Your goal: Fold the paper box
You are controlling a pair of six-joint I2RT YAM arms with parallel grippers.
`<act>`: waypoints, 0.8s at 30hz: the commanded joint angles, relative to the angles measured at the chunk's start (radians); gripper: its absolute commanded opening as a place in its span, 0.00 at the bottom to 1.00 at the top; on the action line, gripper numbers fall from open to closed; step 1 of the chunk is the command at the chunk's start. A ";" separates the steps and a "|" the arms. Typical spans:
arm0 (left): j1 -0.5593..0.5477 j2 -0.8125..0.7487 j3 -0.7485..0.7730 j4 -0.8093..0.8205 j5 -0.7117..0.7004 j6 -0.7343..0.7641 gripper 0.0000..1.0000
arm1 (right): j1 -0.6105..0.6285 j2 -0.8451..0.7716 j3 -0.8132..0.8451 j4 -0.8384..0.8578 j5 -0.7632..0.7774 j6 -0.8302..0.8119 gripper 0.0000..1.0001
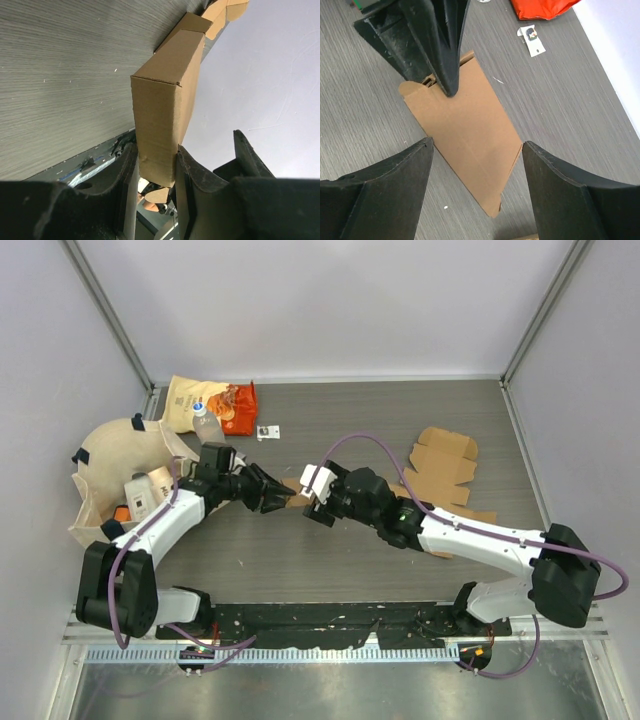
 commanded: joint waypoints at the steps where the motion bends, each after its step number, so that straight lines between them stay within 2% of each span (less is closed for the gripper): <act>1: 0.013 -0.030 0.008 0.000 0.056 -0.028 0.07 | 0.025 -0.007 -0.040 0.106 0.005 -0.023 0.77; 4: 0.012 -0.028 0.010 0.003 0.066 -0.036 0.07 | 0.041 0.024 -0.052 0.160 0.048 -0.052 0.77; 8: 0.013 -0.025 0.013 0.009 0.066 -0.043 0.07 | 0.086 0.061 -0.029 0.135 0.096 -0.087 0.74; 11: 0.012 -0.030 0.012 0.014 0.067 -0.048 0.07 | 0.106 0.095 -0.057 0.213 0.177 -0.127 0.74; 13: 0.012 -0.030 0.012 0.010 0.072 -0.048 0.07 | 0.130 0.125 -0.075 0.278 0.284 -0.187 0.73; 15: 0.013 -0.033 0.007 0.009 0.073 -0.050 0.07 | 0.143 0.170 -0.112 0.423 0.390 -0.245 0.72; 18: 0.013 -0.039 -0.001 0.015 0.073 -0.057 0.07 | 0.156 0.213 -0.118 0.492 0.450 -0.305 0.63; 22: 0.013 -0.044 -0.002 0.017 0.075 -0.051 0.07 | 0.178 0.234 -0.179 0.666 0.504 -0.374 0.51; 24: 0.013 -0.045 -0.001 0.011 0.067 -0.041 0.09 | 0.186 0.220 -0.184 0.672 0.501 -0.368 0.42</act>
